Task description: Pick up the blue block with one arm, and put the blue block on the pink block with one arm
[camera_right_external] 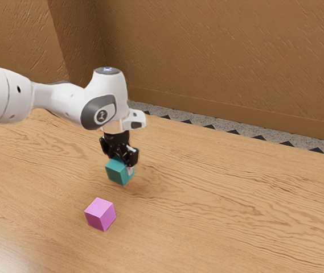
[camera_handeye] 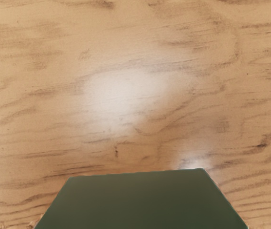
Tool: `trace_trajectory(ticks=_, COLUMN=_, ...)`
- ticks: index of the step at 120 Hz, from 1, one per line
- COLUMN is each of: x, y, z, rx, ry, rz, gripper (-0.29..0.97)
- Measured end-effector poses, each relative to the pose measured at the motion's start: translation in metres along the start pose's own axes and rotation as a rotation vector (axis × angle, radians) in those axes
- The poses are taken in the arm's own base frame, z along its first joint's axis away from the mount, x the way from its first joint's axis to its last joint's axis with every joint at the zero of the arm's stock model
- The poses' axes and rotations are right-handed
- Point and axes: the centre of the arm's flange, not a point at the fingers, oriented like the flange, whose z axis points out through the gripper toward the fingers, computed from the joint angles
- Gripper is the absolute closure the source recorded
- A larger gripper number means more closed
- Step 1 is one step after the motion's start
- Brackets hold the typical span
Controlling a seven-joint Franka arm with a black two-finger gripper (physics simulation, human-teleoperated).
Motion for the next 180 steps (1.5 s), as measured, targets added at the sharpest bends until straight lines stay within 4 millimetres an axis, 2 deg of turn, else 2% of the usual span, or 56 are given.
trace_trajectory(ticks=12, x=-0.021, y=0.004, z=-0.022, rx=0.013, ry=0.026, rz=-0.001, gripper=0.33)
trace_trajectory(ticks=22, x=-0.037, y=0.007, z=-0.028, rx=0.016, ry=0.03, rz=-0.005, gripper=0.33)
trace_trajectory(ticks=54, x=-0.075, y=0.01, z=-0.028, rx=0.015, ry=0.032, rz=-0.024, gripper=0.33)
trace_trajectory(ticks=83, x=-0.103, y=0.015, z=-0.018, rx=0.008, ry=0.022, rz=-0.04, gripper=0.33)
trace_trajectory(ticks=128, x=-0.127, y=0.019, z=-0.004, rx=0.011, ry=-0.022, rz=-0.041, gripper=0.33)
trace_trajectory(ticks=180, x=-0.113, y=0.014, z=0.018, rx=-0.008, ry=-0.064, rz=-0.052, gripper=0.33)
